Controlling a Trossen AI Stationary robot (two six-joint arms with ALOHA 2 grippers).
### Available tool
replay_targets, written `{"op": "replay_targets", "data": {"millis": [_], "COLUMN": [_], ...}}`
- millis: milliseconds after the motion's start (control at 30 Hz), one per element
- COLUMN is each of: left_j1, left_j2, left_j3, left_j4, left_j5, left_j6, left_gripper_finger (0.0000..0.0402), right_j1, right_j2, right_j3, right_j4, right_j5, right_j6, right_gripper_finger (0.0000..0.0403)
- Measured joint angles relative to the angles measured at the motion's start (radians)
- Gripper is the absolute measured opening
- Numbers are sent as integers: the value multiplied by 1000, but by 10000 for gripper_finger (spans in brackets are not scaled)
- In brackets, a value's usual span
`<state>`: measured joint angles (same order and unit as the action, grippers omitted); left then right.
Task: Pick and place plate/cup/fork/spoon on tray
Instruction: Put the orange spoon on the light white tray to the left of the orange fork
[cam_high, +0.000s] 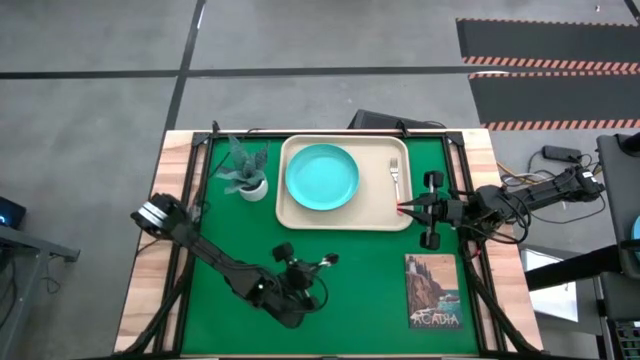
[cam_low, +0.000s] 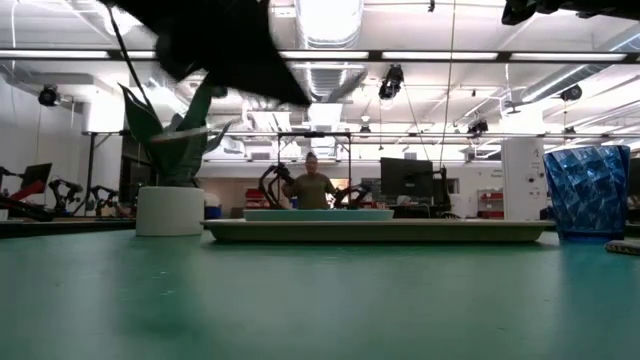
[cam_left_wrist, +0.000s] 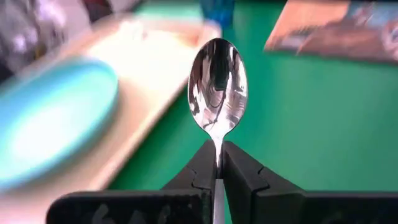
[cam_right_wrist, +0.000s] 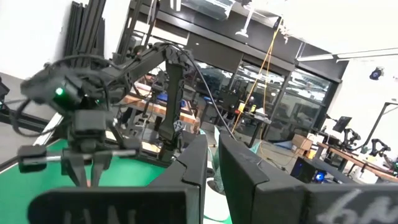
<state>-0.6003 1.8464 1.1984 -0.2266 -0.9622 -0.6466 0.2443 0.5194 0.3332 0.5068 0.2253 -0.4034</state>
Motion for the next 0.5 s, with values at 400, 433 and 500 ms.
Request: {"op": "replay_targets", "data": {"millis": [400,433,500], "left_j1": [2,3,8], "left_j2": [-17,-17,-17], "left_j3": [-11,-10,-12], "left_j4": [601,624,664], "left_j5": [-99,-106,-133], "left_j6": [863,904,964], "left_gripper_finger": [2,2,2], "right_j1": [0,0,0], "right_j2": [58,72,100], "right_j3": [0,0,0], "right_j4": [72,90,127], "right_j5": [2,2,2], "right_j6": [3,3,2], "right_gripper_finger": [34,34,34]}}
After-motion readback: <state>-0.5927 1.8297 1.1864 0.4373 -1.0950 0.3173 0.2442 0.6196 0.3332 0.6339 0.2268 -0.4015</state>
